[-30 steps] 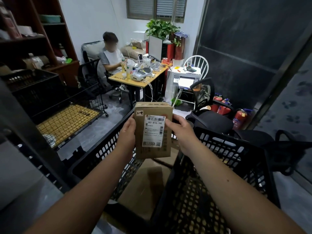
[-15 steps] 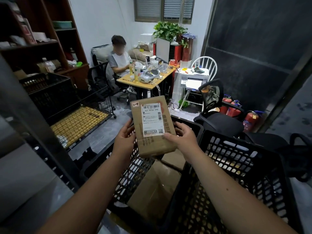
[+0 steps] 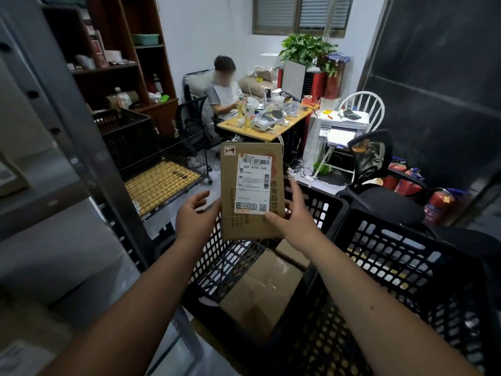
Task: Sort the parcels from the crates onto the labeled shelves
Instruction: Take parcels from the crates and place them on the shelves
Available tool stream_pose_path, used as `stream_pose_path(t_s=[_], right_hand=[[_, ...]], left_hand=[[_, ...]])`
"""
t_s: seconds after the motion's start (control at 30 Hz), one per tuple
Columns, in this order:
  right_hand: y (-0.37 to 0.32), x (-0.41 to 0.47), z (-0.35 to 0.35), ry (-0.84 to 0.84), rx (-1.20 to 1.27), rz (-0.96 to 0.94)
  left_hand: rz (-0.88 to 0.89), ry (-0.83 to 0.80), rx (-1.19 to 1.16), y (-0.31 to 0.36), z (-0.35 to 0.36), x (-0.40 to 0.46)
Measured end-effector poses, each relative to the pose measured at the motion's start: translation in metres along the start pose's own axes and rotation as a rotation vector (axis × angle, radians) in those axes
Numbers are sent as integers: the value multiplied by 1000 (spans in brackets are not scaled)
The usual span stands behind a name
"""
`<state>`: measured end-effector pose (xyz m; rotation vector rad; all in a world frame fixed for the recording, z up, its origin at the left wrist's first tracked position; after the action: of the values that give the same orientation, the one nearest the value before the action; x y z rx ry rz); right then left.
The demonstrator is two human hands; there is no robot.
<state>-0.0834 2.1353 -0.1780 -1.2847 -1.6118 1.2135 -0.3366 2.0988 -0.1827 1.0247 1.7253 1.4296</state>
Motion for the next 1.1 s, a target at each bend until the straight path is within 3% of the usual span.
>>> stream_pose_path(t_s=[0.23, 0.33, 0.47, 0.77, 0.93, 1.1], right_hand=[[-22, -40, 29, -224, -235, -194], [-25, -55, 44, -310, -220, -240], [-34, -70, 69, -392, -187, -282], [-53, -111, 141, -624, -248, -386], [-63, -125, 182, -721, -257, -458], [-59, -136, 222, -768, -299, -494]], left_hand=[[28, 187, 101, 3, -47, -62], [23, 228, 61, 5, -67, -88], [58, 327, 179, 12, -102, -122], [-90, 582, 262, -47, -183, -201], [-153, 667, 149, -68, -218, -228], [-229, 713, 242, -86, -243, -241]])
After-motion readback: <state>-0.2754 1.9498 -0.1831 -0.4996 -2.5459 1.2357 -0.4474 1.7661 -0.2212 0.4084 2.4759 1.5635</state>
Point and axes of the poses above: each hand's wrist, its own x-axis towards the middle knuckle, its own z-axis out of the palm, y = z × x, the point moved 8 cm from there along x, towards the middle knuckle, and after that the axes turned 2 degrees about -y, right-handed, at the moved point
